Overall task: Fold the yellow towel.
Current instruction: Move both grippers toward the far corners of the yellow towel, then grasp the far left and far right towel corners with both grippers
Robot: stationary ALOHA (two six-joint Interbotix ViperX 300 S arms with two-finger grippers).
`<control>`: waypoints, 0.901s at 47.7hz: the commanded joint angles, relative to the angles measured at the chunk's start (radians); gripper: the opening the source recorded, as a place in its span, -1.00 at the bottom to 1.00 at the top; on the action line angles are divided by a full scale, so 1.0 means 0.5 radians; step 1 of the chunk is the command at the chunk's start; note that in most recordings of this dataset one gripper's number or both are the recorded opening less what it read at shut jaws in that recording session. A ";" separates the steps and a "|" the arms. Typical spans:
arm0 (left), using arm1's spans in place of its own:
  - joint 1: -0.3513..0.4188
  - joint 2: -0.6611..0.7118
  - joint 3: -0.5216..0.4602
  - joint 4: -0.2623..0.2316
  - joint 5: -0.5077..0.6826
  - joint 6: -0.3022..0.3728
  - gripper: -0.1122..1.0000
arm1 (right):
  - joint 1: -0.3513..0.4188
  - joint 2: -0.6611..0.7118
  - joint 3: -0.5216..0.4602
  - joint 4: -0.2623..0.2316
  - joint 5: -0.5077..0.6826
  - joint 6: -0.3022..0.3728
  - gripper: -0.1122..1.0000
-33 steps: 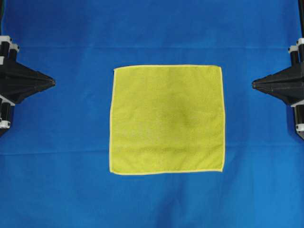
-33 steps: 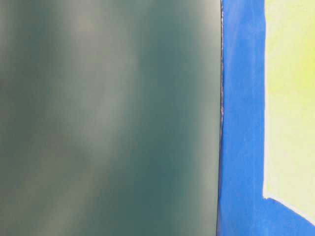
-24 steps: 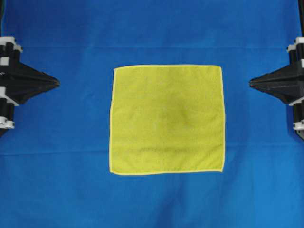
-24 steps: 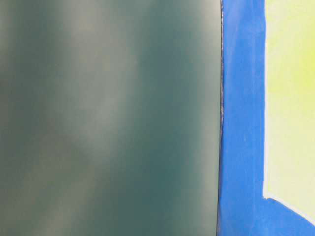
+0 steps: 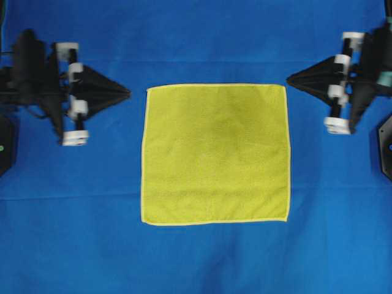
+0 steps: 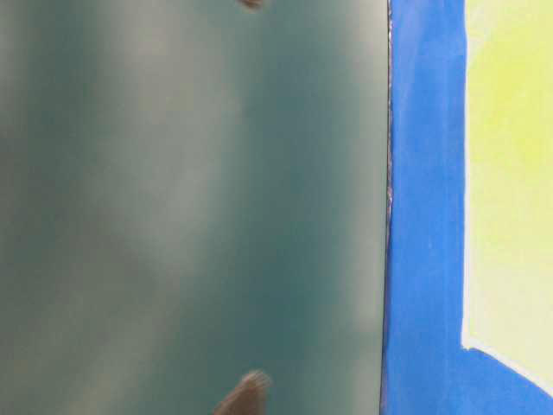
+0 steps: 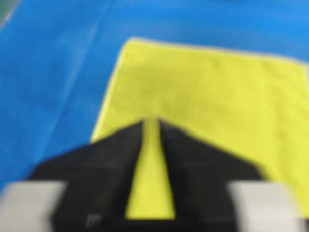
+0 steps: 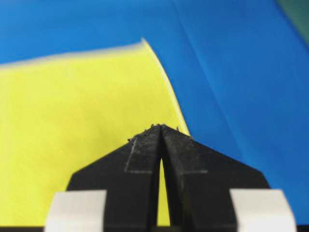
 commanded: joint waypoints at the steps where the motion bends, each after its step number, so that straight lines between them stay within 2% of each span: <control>1: 0.052 0.163 -0.080 -0.003 -0.009 0.006 -0.24 | -0.080 0.141 -0.067 0.006 0.009 0.009 -0.52; 4: 0.086 0.285 -0.104 -0.003 -0.021 0.006 0.10 | -0.132 0.255 -0.089 -0.003 0.018 0.009 -0.14; 8: 0.135 0.460 -0.144 -0.003 -0.031 0.006 0.54 | -0.202 0.377 -0.095 -0.025 0.034 0.006 0.25; 11: 0.178 0.604 -0.178 -0.003 -0.046 0.006 0.72 | -0.255 0.463 -0.089 -0.043 0.025 0.006 0.34; 16: 0.233 0.785 -0.227 -0.003 -0.077 0.006 0.70 | -0.313 0.614 -0.086 -0.064 0.021 0.006 0.24; 29: 0.331 1.138 -0.313 -0.003 -0.199 0.009 0.71 | -0.350 0.969 -0.092 -0.064 -0.132 0.003 0.25; 43: 0.374 1.252 -0.316 -0.003 -0.212 0.009 0.63 | -0.383 1.089 -0.095 -0.064 -0.206 0.003 0.24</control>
